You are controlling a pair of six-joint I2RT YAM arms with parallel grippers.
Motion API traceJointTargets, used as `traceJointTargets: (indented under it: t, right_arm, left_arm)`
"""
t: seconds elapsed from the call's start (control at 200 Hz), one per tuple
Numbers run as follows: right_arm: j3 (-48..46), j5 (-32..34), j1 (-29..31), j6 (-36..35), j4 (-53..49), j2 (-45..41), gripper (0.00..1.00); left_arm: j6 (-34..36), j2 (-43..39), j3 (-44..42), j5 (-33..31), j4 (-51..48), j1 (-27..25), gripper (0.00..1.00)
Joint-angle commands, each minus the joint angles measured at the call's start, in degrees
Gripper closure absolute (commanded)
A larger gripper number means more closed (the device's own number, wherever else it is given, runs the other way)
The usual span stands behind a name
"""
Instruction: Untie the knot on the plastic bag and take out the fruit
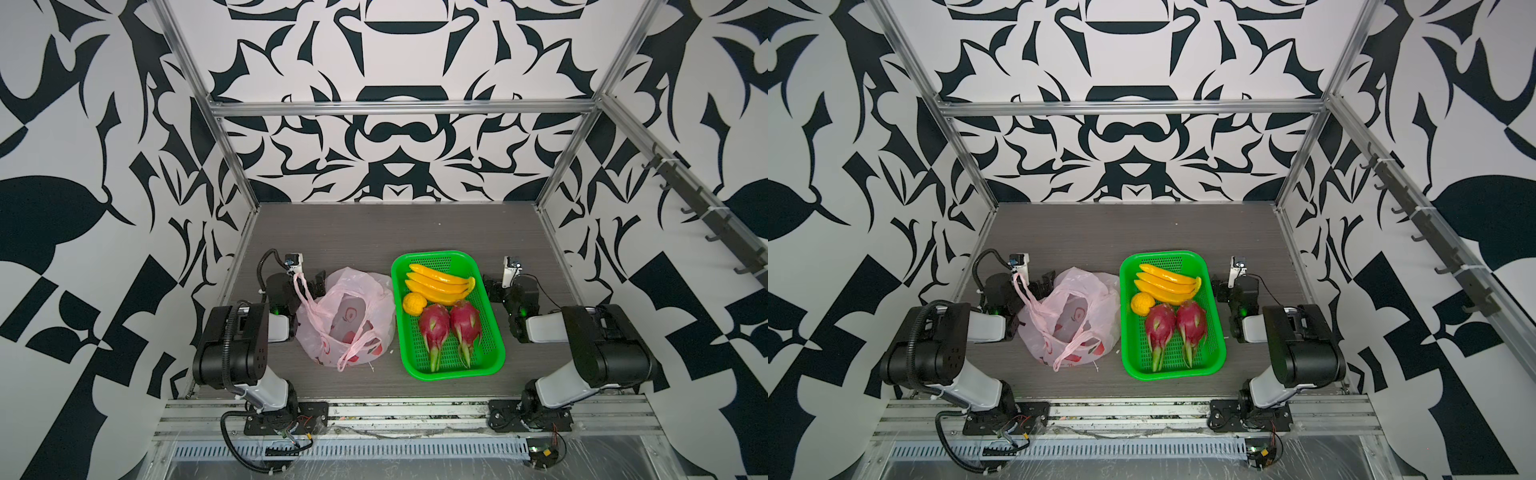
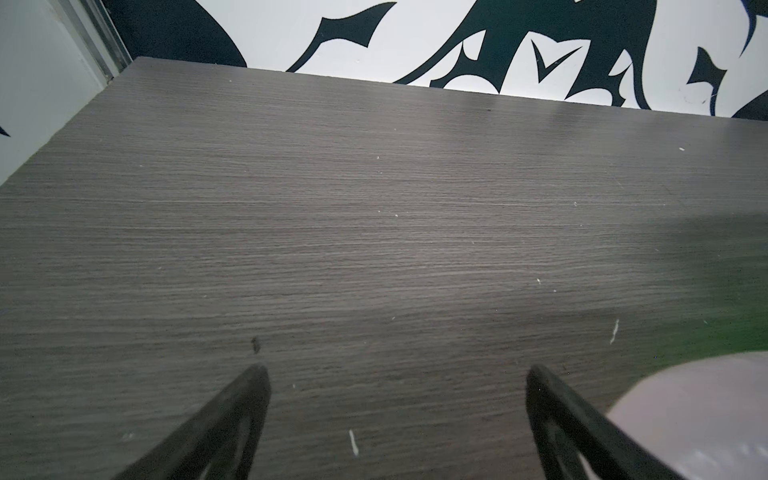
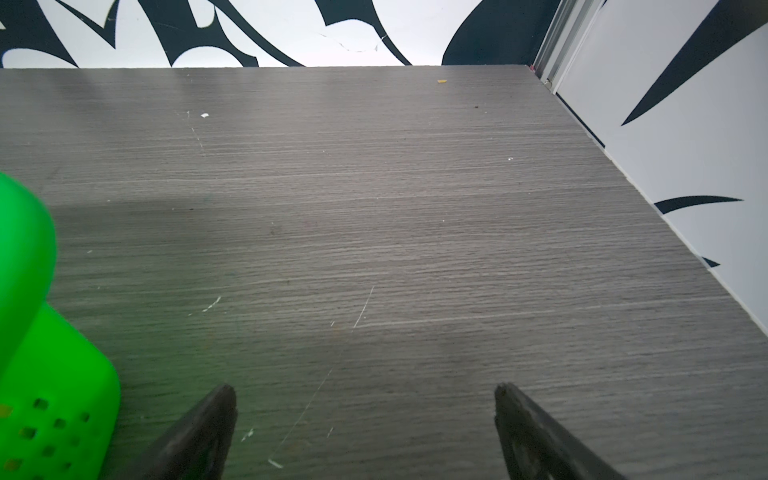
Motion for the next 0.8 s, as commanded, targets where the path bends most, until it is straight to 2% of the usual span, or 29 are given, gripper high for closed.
traceJointTargets:
  t: [0.0,0.19,0.395,0.565,0.725,0.795]
  right_arm:
    - [1.45,0.14,0.51,-0.81,0.94,-0.15,0.01]
    - [1.52,0.14,0.51,-0.86,1.02,-0.2,0.01]
    - [1.54,0.14,0.5,-0.83,0.98,-0.18,0.01]
    - [1.49,0.14,0.5,-0.86,0.98,-0.2,0.01]
    - [1.49,0.14,0.53,-0.84,0.99,-0.2,0.01]
    - [1.49,0.14,0.52,-0.8,0.94,-0.2,0.01]
  left_arm:
    - [0.38,-1.2,0.46,-0.07,0.27,-0.06,0.01]
    - [0.45,-1.03,0.56,0.28,0.21,-0.06,0.01]
    - [3.58,-1.02,-1.27,6.93,3.92,-0.06,0.01]
    - [2.52,-1.02,-3.64,4.4,8.4,-0.05,0.01]
    - [1.64,-0.15,-8.9,0.96,19.37,-0.06,0.01]
    - [1.56,0.56,-9.48,0.35,21.31,-0.06,0.01]
